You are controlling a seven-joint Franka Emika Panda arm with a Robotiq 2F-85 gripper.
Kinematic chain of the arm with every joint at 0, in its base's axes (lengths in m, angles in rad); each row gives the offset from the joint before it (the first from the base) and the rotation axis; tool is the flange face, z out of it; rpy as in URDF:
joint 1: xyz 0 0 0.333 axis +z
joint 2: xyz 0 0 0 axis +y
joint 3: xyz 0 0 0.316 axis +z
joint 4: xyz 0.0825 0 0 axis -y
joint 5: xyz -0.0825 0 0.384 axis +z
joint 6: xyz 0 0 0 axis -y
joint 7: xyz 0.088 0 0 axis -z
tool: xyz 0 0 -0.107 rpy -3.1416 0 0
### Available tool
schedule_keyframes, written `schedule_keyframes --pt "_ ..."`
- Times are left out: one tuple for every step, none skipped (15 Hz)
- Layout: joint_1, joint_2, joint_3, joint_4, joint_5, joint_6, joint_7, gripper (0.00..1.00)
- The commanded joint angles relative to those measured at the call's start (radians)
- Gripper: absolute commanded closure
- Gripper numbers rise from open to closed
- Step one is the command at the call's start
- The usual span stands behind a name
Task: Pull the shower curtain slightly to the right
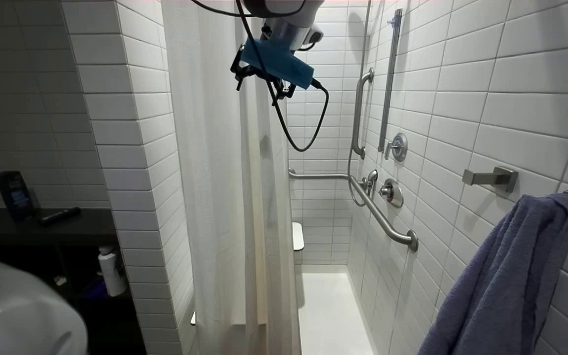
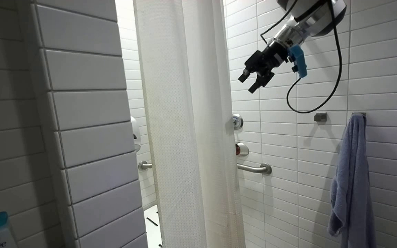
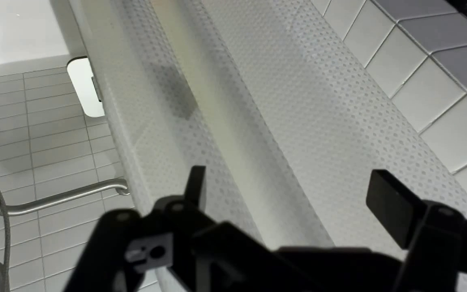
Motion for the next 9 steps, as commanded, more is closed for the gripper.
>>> schedule_keyframes --pt "-0.014 0.002 0.012 0.003 0.002 -0.005 -0.001 0.0" --pt "-0.014 0.002 0.012 0.003 0.002 -0.005 -0.001 0.0" --pt "-0.014 0.003 0.01 0.004 0.001 -0.007 -0.011 0.0" --pt "-0.013 0.004 0.009 0.005 0.001 -0.01 -0.018 0.0" --pt "-0.012 0.005 0.006 0.007 0.006 -0.022 -0.03 0.0" --pt "-0.012 0.005 0.005 0.007 0.006 -0.024 -0.04 0.0" --pt "-0.012 0.006 0.004 0.008 0.007 -0.028 -0.052 0.0" --pt "-0.012 0.007 0.003 0.009 0.007 -0.035 -0.066 0.0" --pt "-0.012 0.009 0.001 0.011 0.007 -0.049 -0.08 0.0"
